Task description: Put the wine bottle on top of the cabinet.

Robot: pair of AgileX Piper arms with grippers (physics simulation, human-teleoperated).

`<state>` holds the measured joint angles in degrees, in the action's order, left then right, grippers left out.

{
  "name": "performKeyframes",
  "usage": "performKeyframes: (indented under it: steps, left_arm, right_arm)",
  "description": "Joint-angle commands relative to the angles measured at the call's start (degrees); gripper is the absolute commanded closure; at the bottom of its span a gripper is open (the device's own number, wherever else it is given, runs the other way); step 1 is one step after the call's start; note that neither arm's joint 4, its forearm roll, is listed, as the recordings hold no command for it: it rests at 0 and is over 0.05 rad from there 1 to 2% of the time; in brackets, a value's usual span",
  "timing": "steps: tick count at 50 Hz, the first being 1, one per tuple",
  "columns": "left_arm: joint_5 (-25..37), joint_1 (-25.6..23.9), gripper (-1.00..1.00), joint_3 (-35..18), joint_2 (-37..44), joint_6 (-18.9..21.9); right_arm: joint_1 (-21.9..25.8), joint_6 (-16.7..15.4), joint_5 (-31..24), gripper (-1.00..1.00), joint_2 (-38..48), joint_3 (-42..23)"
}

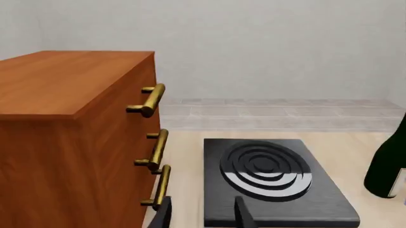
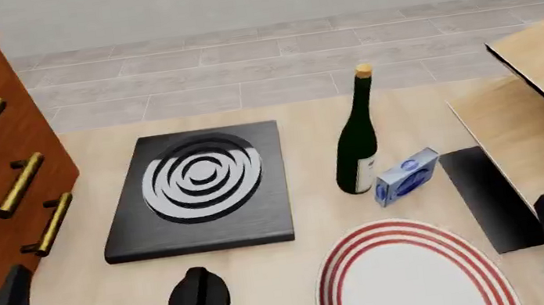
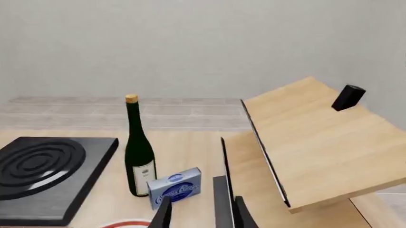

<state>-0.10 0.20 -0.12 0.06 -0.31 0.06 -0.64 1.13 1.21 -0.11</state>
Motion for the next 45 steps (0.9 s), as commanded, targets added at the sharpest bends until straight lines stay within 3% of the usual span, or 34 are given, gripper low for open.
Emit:
performKeyframes:
  steps: [1,17,21,23,27,34,45]
  left_arm:
    - [-0.1,-0.5,-1.00,-0.3,0.1,0.7]
    - [-0.3,-1.8,-1.00,-0.3,0.0,1.5]
    - [0.2,-4.5,-1.00,-0.6,1.3,6.5]
    - [-5.3,-3.7,-1.00,0.0,9.0,9.6]
    - [-7.2,-5.4,-1.00,0.0,11.3,10.8]
    - [-12.1,-10.0,-1.00,-0.4,16.8,10.3]
    - [-27.5,-15.0,-1.00,-1.5,33.2,9.2]
  right_arm:
    - [0.2,-1.8,-1.0,-1.00,-1.0,-0.2]
    - [0.2,-1.7,-1.1,-1.00,-1.1,-0.2]
    - [0.2,-1.7,-1.1,-1.00,-1.1,-0.3]
    - [0.2,-1.7,-1.1,-1.00,-1.1,-0.2]
    - [0.2,-1.7,-1.1,-1.00,-1.1,-0.2]
    - [0.2,-1.7,-1.0,-1.00,-1.0,-0.1]
    - [0.2,-1.7,-1.0,-1.00,-1.0,-0.2]
